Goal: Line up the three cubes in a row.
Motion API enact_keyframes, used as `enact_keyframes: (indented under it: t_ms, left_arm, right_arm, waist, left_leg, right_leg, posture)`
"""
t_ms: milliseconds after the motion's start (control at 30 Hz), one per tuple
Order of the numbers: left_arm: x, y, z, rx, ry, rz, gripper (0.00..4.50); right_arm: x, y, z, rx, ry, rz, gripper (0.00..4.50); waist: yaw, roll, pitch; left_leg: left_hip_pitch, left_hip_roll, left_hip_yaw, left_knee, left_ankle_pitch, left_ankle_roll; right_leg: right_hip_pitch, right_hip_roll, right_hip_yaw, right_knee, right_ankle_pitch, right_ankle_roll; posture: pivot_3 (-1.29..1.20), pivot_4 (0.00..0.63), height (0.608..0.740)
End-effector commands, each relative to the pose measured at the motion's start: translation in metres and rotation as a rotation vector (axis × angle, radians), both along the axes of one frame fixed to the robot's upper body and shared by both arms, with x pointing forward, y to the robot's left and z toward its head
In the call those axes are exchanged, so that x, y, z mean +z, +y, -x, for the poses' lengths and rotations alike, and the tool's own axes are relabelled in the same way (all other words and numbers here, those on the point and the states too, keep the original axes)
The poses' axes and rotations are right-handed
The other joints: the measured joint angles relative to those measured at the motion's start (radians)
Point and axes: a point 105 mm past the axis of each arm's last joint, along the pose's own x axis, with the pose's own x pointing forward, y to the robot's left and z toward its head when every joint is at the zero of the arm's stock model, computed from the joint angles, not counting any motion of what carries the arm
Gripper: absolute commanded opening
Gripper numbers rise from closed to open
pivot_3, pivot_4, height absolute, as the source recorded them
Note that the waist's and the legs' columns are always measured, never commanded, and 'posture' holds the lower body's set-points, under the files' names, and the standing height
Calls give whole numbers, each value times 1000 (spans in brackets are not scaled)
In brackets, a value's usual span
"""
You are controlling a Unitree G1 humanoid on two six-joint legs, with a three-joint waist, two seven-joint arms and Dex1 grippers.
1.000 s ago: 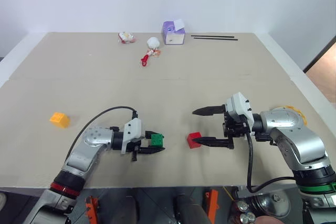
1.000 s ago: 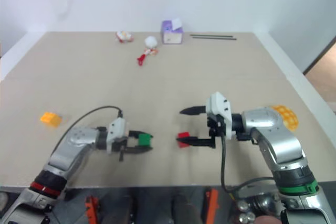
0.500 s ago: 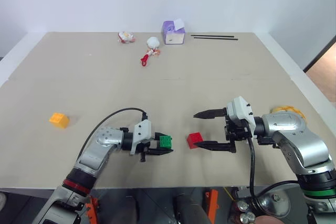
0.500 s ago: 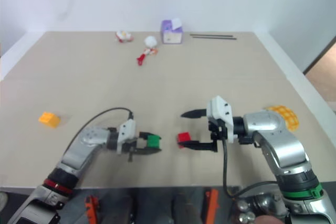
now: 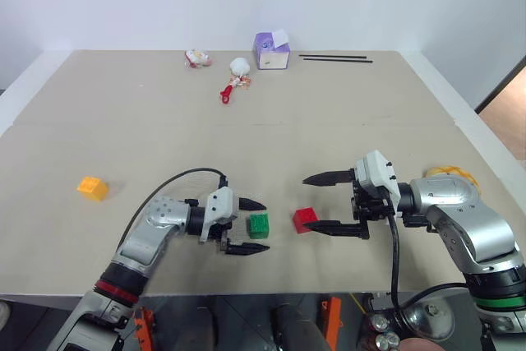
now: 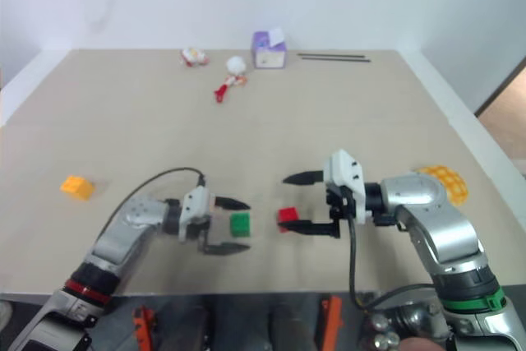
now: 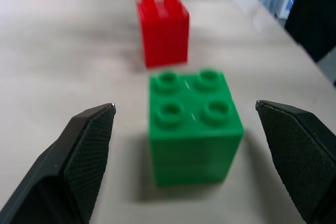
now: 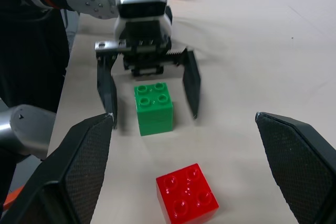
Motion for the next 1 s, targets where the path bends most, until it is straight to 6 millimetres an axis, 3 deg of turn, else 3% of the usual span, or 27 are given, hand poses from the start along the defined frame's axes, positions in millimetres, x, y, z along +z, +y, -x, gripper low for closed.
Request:
enact_keyframes:
  t_ms: [33, 100, 200, 300, 433, 567, 700, 1000]
  left_arm:
    - [52, 12, -6, 106, -51, 167, 4476]
    - [76, 24, -14, 246, -40, 265, 4476]
    - [101, 53, -32, 589, -81, 415, 4476]
    - [106, 80, -34, 847, -150, 443, 4476]
    - [98, 114, -23, 1012, -130, 437, 4476]
    - [90, 165, -13, 1119, -163, 347, 4476]
    - [81, 204, -12, 1188, -157, 287, 4476]
    - [62, 238, -18, 1153, -48, 219, 4476]
  right_arm:
    - [29, 3, 4, 15, -71, -75, 4500]
    - [41, 9, 3, 12, -84, -139, 4500]
    - [56, 24, -3, -2, -105, -223, 4500]
    - [56, 34, -9, -14, -111, -239, 4500]
    - [50, 43, -11, 15, -100, -231, 4500]
    - [44, 51, -12, 68, -90, -216, 4500]
    - [43, 58, -13, 102, -91, -217, 4500]
    - [41, 66, -11, 115, -96, -228, 4500]
  waist:
    - [0, 0, 0]
    - [-1, 0, 0]
    - [-3, 0, 0]
    - [0, 0, 0]
    - [0, 0, 0]
    - [-1, -1, 0]
    - [0, -1, 0]
    - [0, -1, 0]
  left_leg:
    - [0, 0, 0, 0, 0, 0]
    - [0, 1, 0, 0, 0, 0]
    - [1, 1, 0, 0, 0, 0]
    - [2, 1, -1, 0, 0, 0]
    - [1, 0, -1, 0, 0, 0]
    - [1, 1, -1, -1, 0, 0]
    - [2, 1, -1, -1, 0, 0]
    - [1, 2, 0, -2, 0, -1]
  right_leg:
    - [0, 0, 0, 0, 1, 1]
    - [0, 0, 0, 0, 2, 4]
    - [0, 1, 0, 0, 3, 4]
    - [2, 1, 0, 0, 3, 5]
    - [1, 1, 0, 0, 3, 5]
    - [0, 1, 0, 0, 1, 1]
    - [0, 1, -2, 0, 0, -3]
    - [-1, 0, -2, 0, -1, -4]
  posture:
    - [0, 150, 740]
    - [0, 150, 740]
    - [0, 150, 740]
    - [0, 150, 740]
    - [0, 150, 740]
    - [0, 150, 740]
    - [0, 150, 740]
    - [0, 150, 740]
